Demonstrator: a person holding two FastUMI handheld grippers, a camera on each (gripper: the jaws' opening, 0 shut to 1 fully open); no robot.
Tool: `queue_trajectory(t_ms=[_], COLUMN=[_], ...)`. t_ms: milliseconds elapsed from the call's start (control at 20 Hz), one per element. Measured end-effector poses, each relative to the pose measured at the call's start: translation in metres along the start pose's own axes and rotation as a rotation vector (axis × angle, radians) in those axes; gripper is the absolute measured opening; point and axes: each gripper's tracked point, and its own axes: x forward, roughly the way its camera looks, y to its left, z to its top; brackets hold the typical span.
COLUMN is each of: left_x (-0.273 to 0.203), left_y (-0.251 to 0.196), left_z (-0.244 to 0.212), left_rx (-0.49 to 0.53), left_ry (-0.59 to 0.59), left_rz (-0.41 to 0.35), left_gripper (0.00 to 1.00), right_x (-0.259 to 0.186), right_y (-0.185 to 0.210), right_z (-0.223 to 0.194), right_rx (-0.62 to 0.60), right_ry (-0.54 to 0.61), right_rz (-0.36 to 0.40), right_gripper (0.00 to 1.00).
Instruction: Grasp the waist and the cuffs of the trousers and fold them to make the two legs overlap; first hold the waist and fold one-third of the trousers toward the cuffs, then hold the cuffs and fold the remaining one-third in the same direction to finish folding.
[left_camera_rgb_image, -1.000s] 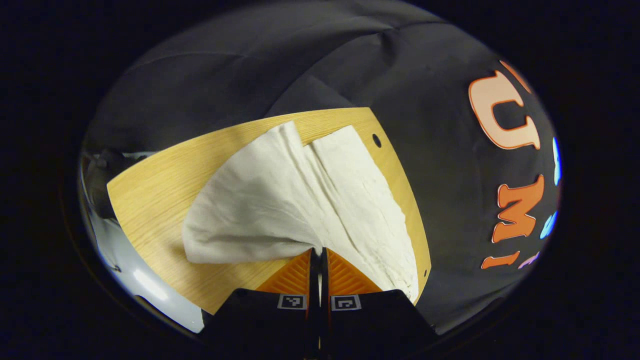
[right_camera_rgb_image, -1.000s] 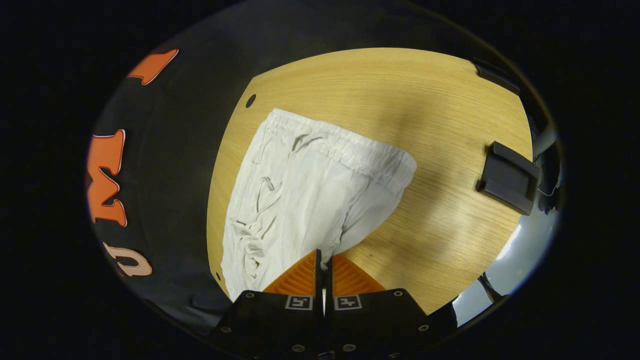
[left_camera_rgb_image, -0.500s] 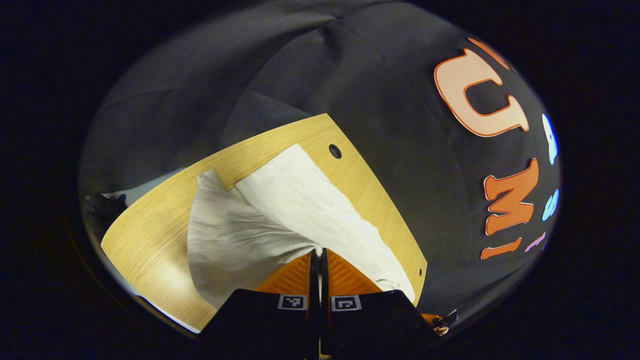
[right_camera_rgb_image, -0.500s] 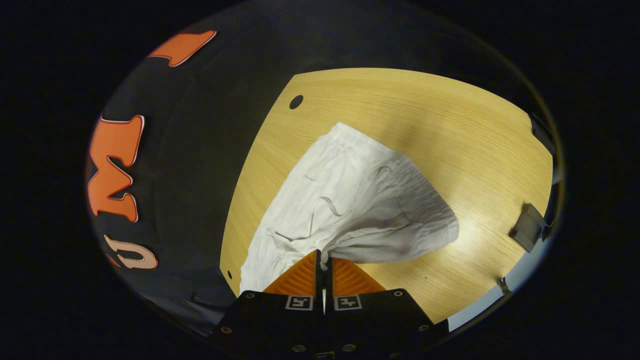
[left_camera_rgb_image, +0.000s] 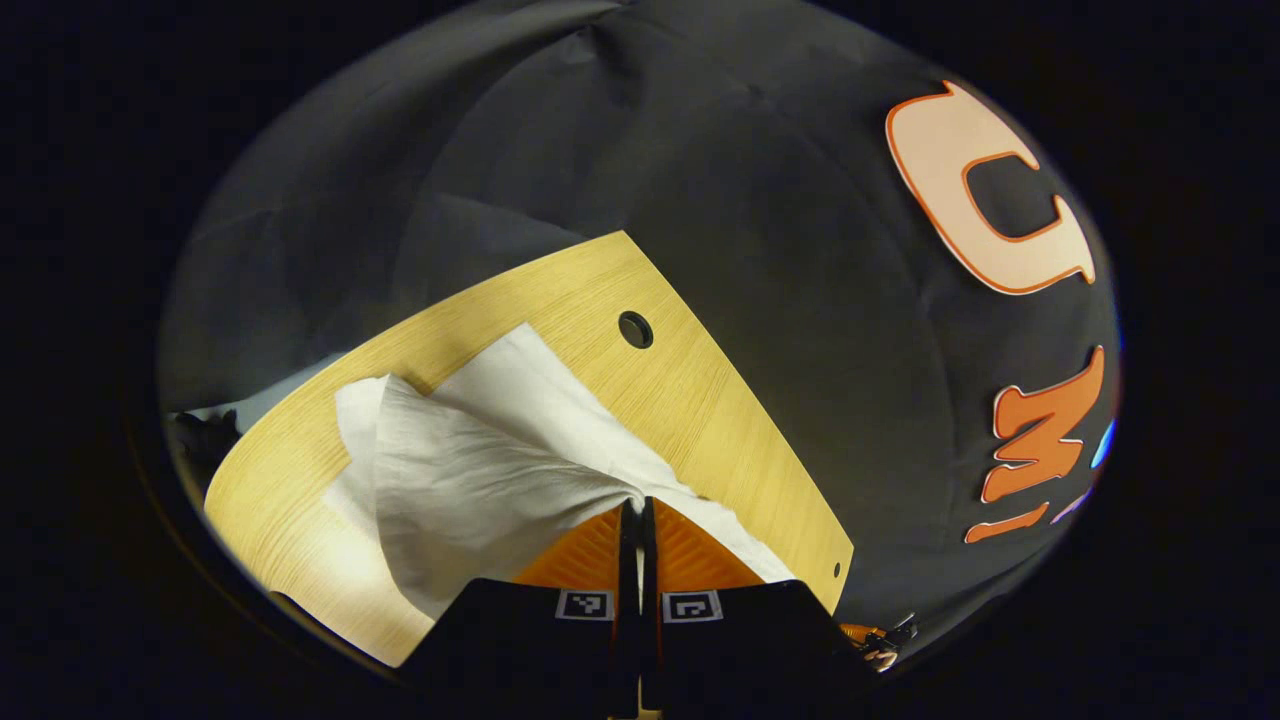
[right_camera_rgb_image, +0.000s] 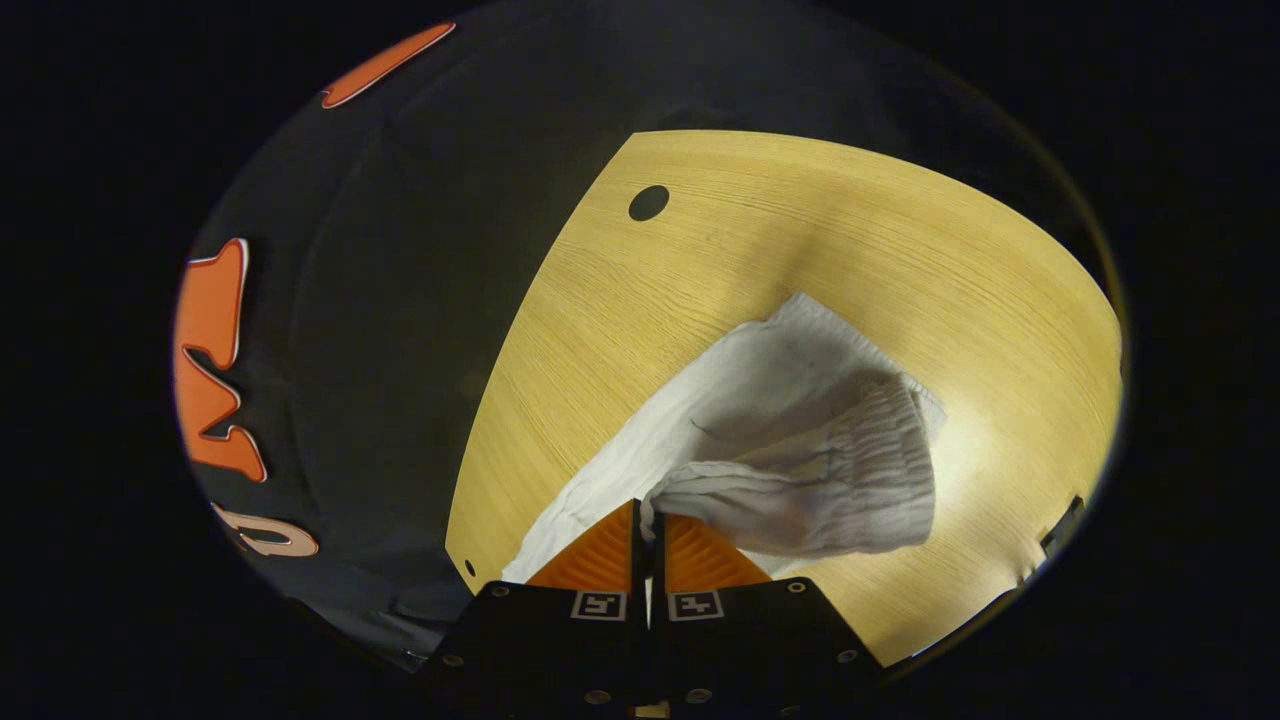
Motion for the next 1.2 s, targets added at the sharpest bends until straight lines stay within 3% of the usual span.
queue_trajectory(t_ms=[200,550,600,650,700,750,800,900,950,1050,1100,1200], left_x=[0.046,0.090,0.092,0.091,0.095,0.093,0.092,0.088,0.087,0.078,0.073,0.062], left_y=[-0.005,0.008,0.009,0.006,0.006,0.007,0.003,-0.004,-0.005,-0.006,-0.007,-0.011], left_z=[0.010,0.009,0.008,0.009,0.008,0.011,0.011,0.009,0.007,0.010,0.009,0.008], left_rx=[0.059,0.061,0.063,0.065,0.073,0.083,0.089,0.092,0.097,0.110,0.123,0.150], left_ry=[0.036,0.094,0.096,0.096,0.093,0.087,0.084,0.083,0.079,0.053,0.044,0.032], left_rz=[0.044,0.145,0.152,0.142,0.145,0.151,0.146,0.138,0.141,0.155,0.163,0.163], left_gripper=[0.04,0.04,0.07,0.22,0.17,0.41,0.39,0.61,0.71,0.93,0.96,0.99], right_x=[0.025,0.039,0.041,0.043,0.045,0.046,0.046,0.040,0.036,0.028,0.026,0.017], right_y=[0.004,0.003,0.002,0.002,0.002,0.004,0.007,0.010,0.010,0.007,0.006,0.003], right_z=[0.012,0.016,0.015,0.014,0.013,0.015,0.017,0.018,0.019,0.016,0.014,0.007], right_rx=[0.008,-0.007,-0.013,-0.021,-0.024,-0.025,-0.025,-0.027,-0.036,-0.062,-0.073,-0.084], right_ry=[0.033,0.063,0.064,0.063,0.059,0.051,0.040,0.019,0.012,0.006,0.002,-0.003], right_rz=[-0.024,-0.048,-0.054,-0.048,-0.038,-0.024,-0.009,0.006,0.007,0.006,0.010,0.023], right_gripper=[0.01,0.02,0.02,0.04,0.04,0.09,0.14,0.37,0.62,0.88,0.96,0.99])
